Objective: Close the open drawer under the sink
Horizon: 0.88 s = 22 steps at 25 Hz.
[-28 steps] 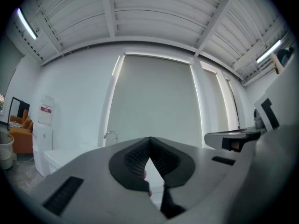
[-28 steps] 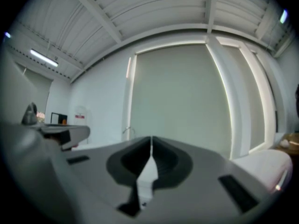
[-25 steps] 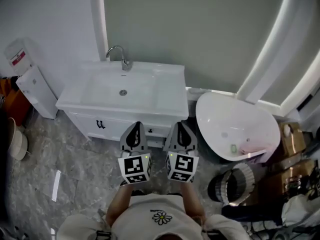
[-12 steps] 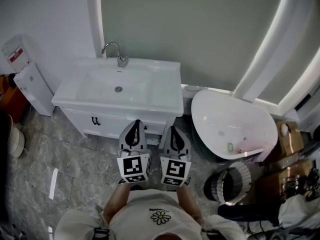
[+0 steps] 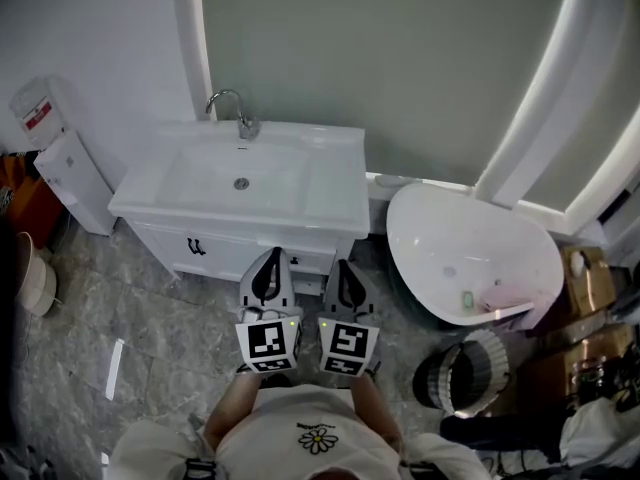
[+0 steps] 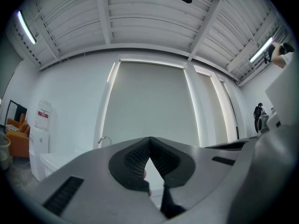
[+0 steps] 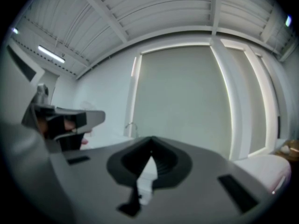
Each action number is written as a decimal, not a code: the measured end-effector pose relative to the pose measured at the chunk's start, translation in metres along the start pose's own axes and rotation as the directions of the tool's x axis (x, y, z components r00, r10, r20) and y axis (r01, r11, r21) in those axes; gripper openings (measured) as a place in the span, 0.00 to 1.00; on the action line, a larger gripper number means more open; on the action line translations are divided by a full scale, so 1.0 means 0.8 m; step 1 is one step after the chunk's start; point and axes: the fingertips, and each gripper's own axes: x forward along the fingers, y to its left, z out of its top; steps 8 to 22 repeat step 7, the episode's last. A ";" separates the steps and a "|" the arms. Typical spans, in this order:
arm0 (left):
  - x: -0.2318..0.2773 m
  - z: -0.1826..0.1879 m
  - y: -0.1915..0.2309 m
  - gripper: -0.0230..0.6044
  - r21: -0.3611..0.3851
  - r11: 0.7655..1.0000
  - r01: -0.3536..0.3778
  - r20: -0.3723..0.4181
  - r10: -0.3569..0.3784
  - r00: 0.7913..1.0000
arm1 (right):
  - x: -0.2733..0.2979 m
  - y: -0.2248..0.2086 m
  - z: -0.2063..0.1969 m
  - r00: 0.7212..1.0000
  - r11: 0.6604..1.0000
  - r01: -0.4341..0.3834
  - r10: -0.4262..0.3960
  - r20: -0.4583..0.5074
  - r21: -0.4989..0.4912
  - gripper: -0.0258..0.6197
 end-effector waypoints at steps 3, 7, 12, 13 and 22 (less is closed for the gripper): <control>-0.009 0.000 0.006 0.07 0.000 1.000 -0.024 0.031 0.024 0.999 | -0.002 0.004 -0.004 1.000 1.000 -0.009 0.009 -0.005 0.005 0.09; -0.010 0.006 0.007 0.07 0.014 0.999 -0.034 0.037 0.034 0.999 | -0.004 0.005 -0.003 1.000 1.000 -0.015 0.015 -0.001 0.010 0.09; -0.010 0.006 0.007 0.07 0.014 0.999 -0.034 0.037 0.034 0.999 | -0.004 0.005 -0.003 1.000 1.000 -0.015 0.015 -0.001 0.010 0.09; -0.010 0.006 0.007 0.07 0.014 0.999 -0.034 0.037 0.034 0.999 | -0.004 0.005 -0.003 1.000 1.000 -0.015 0.015 -0.001 0.010 0.09; -0.010 0.006 0.007 0.07 0.014 0.999 -0.034 0.037 0.034 0.999 | -0.004 0.005 -0.003 1.000 1.000 -0.015 0.015 -0.001 0.010 0.09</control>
